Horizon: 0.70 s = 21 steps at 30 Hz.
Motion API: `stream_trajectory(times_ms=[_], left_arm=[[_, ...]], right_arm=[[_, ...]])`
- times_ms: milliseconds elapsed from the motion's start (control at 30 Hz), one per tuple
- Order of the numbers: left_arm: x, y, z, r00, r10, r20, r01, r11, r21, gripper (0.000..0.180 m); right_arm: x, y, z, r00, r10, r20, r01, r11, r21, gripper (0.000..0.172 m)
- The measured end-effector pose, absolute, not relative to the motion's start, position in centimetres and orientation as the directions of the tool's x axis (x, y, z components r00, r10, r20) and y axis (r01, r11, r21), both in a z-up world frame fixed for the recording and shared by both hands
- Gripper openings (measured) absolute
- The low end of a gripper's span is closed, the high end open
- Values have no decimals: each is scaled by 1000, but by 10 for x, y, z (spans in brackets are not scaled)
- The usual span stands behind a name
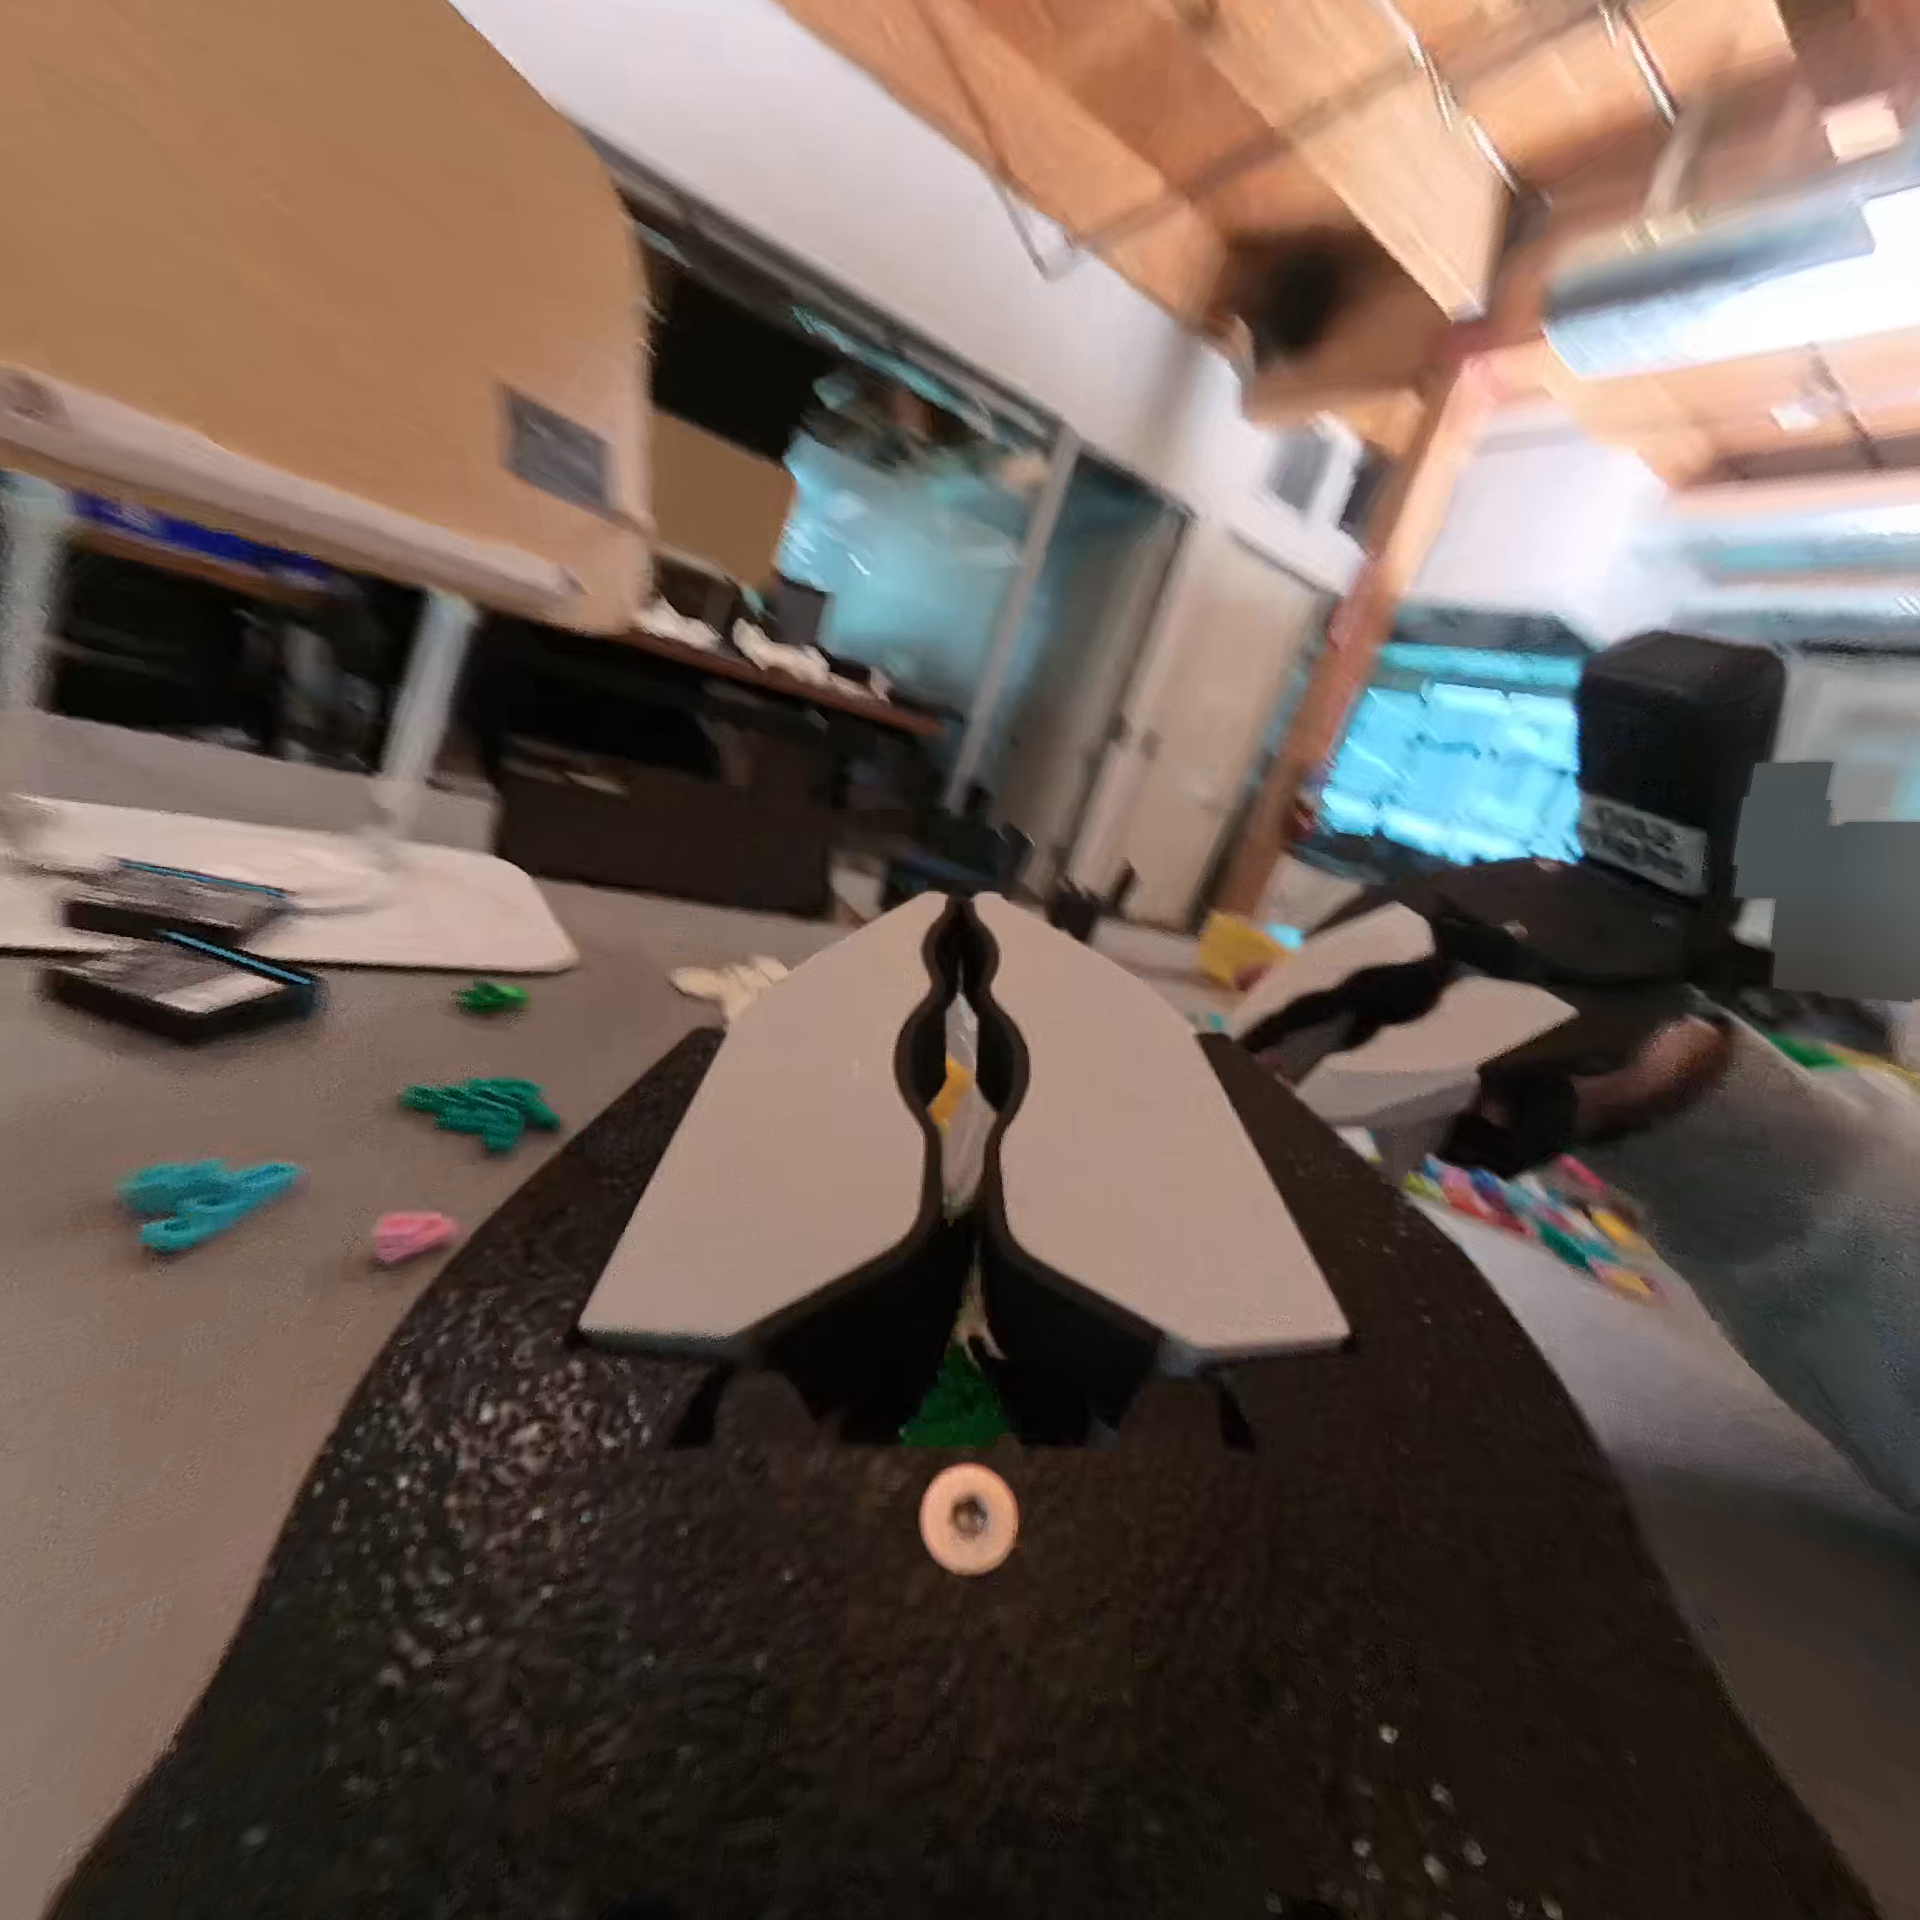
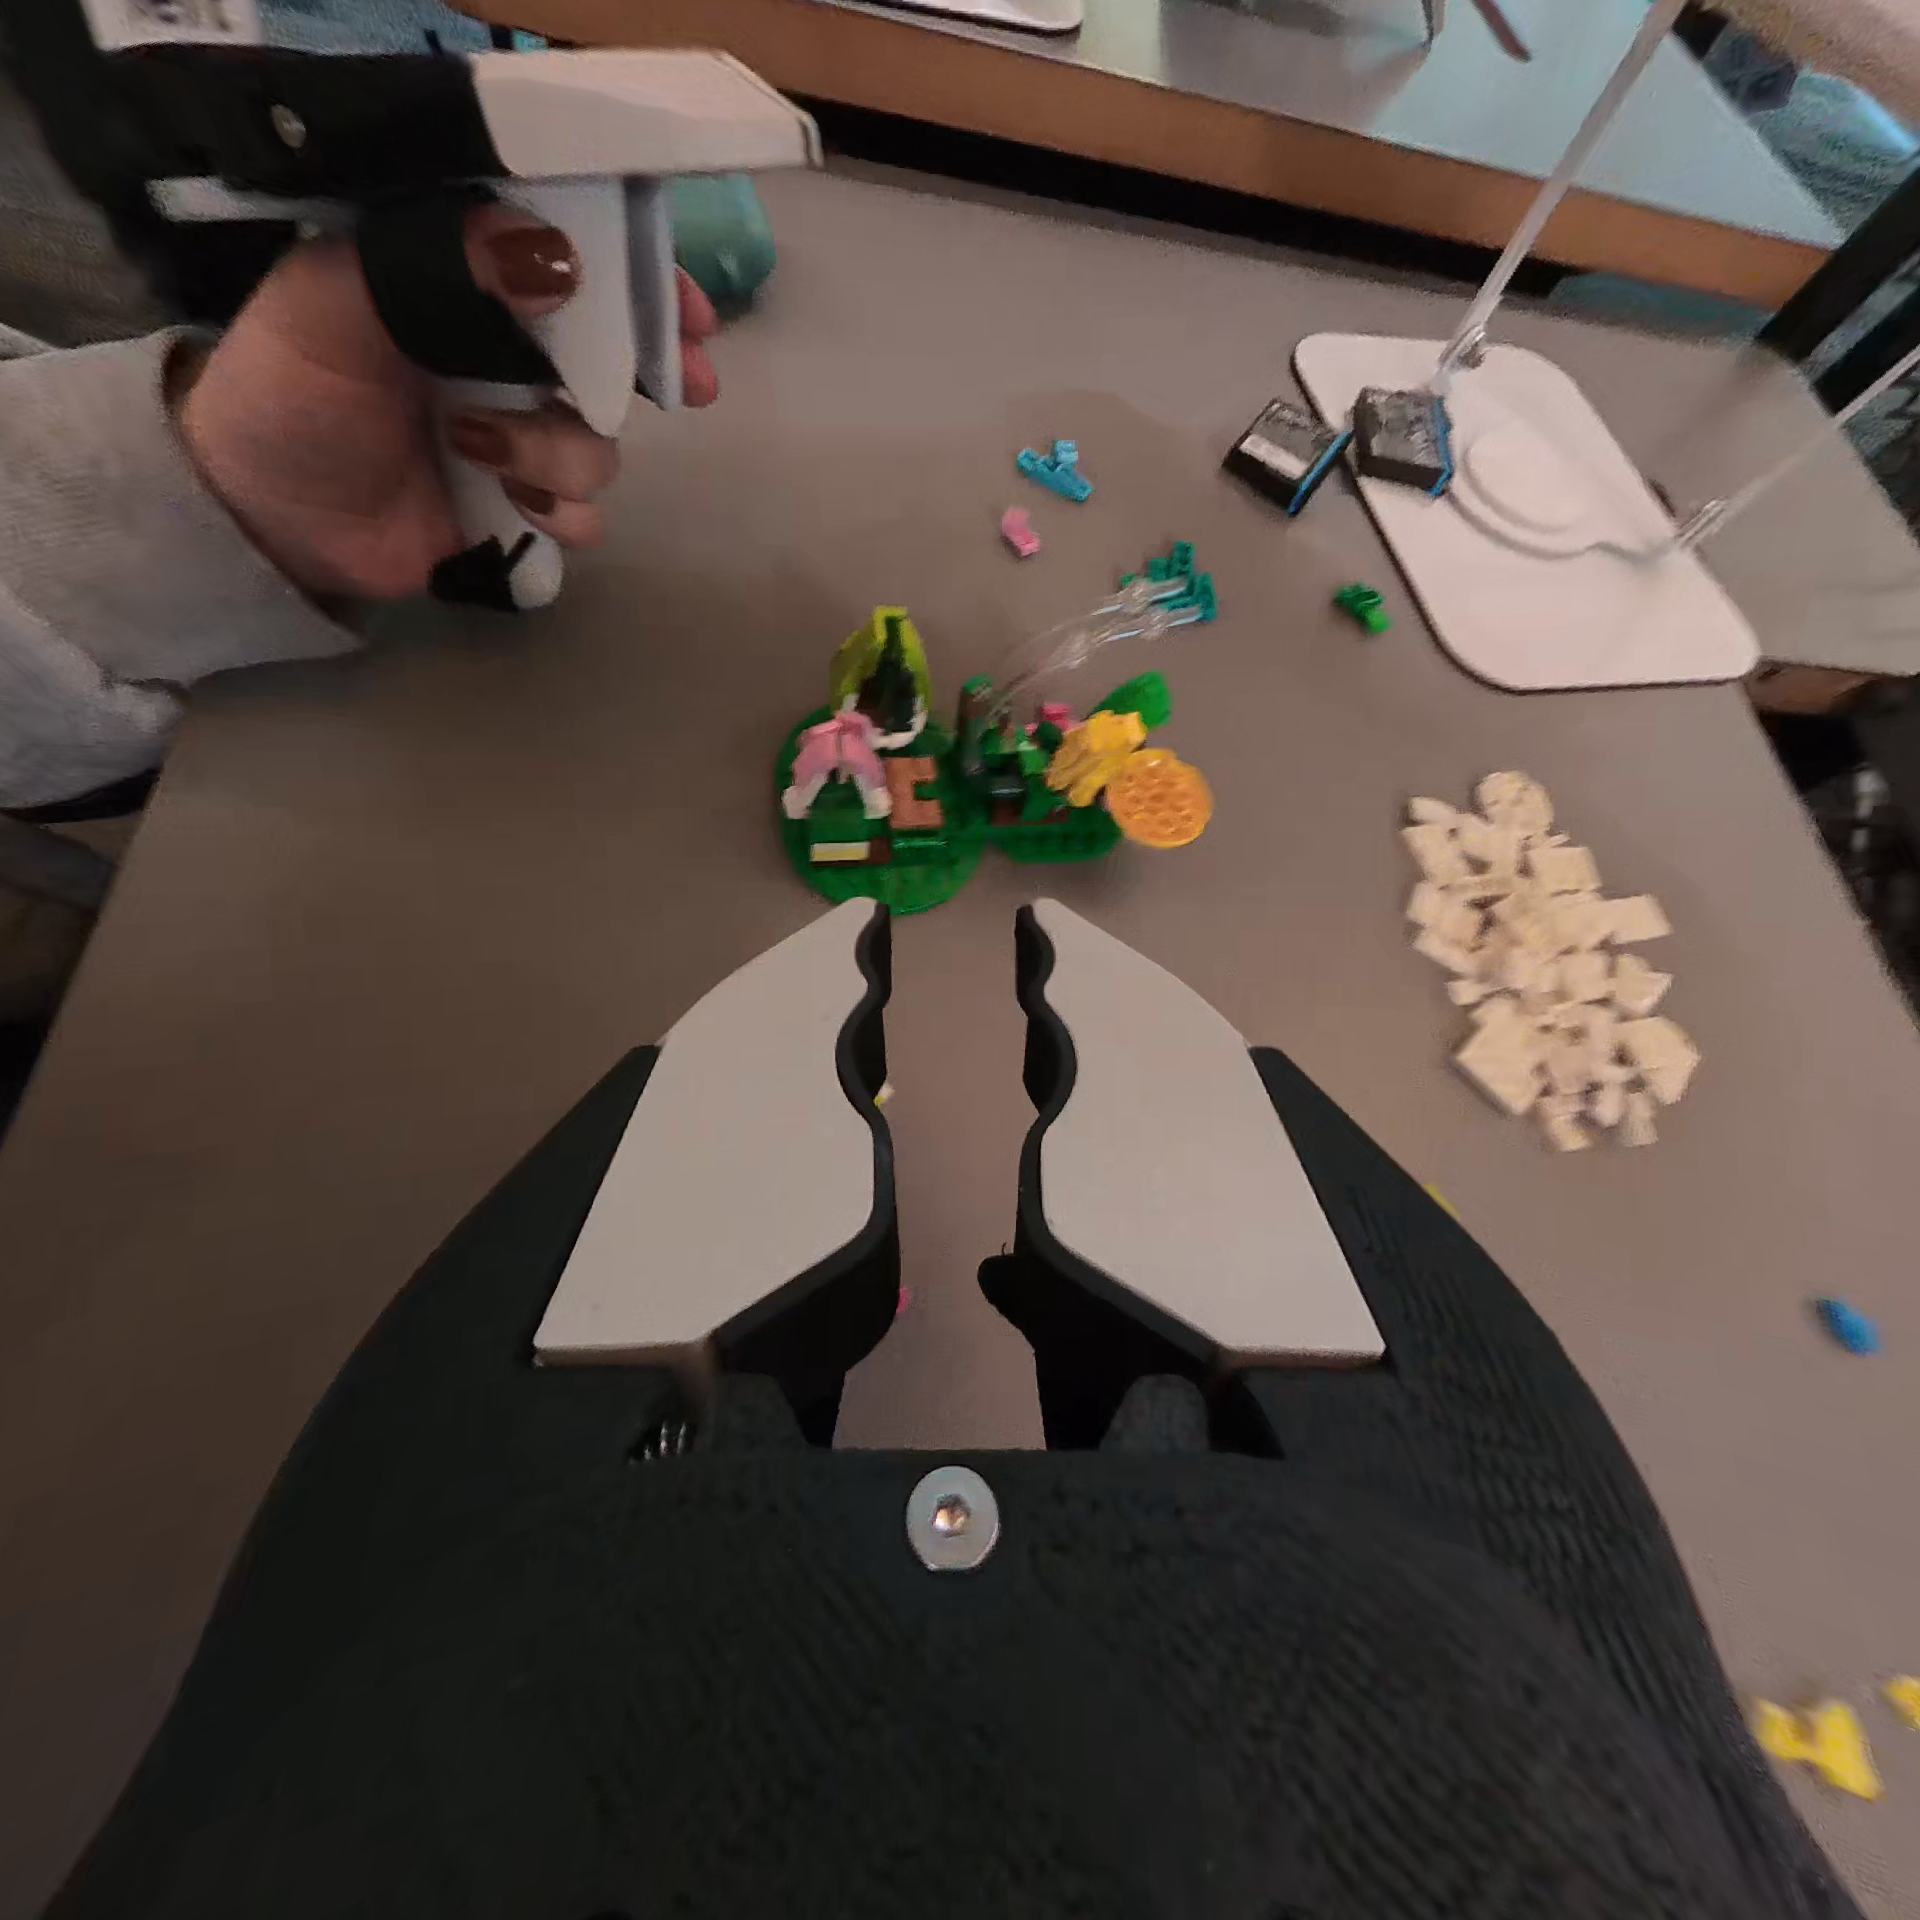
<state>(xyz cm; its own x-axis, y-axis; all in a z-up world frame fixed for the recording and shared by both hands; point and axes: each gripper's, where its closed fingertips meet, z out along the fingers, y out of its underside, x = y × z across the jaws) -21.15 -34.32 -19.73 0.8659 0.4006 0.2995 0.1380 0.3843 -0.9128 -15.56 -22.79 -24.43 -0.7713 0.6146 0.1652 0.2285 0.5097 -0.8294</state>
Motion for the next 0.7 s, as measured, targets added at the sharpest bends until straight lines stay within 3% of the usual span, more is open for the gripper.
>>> stream_trajectory(times_ms=[200,367,467,700], left_arm=[[-198,-324,-234,923,324,205,197,59,-979,10],[-185,-324,-256,881,230,413,446,-115,-888,26],[-190,-325,-268,875,285,391,446,-162,-880,29],[-187,-318,-297,908,363,208,349,-382,-856,35]], right_arm=[[-150,-250,-266,-770,627,118,246,462,-852,25],[-161,-272,-260,-724,689,-4,293,302,-907,25],[-169,-287,-264,-693,717,-81,366,253,-896,26],[-178,-283,-265,-653,753,77,351,392,-850,25]])
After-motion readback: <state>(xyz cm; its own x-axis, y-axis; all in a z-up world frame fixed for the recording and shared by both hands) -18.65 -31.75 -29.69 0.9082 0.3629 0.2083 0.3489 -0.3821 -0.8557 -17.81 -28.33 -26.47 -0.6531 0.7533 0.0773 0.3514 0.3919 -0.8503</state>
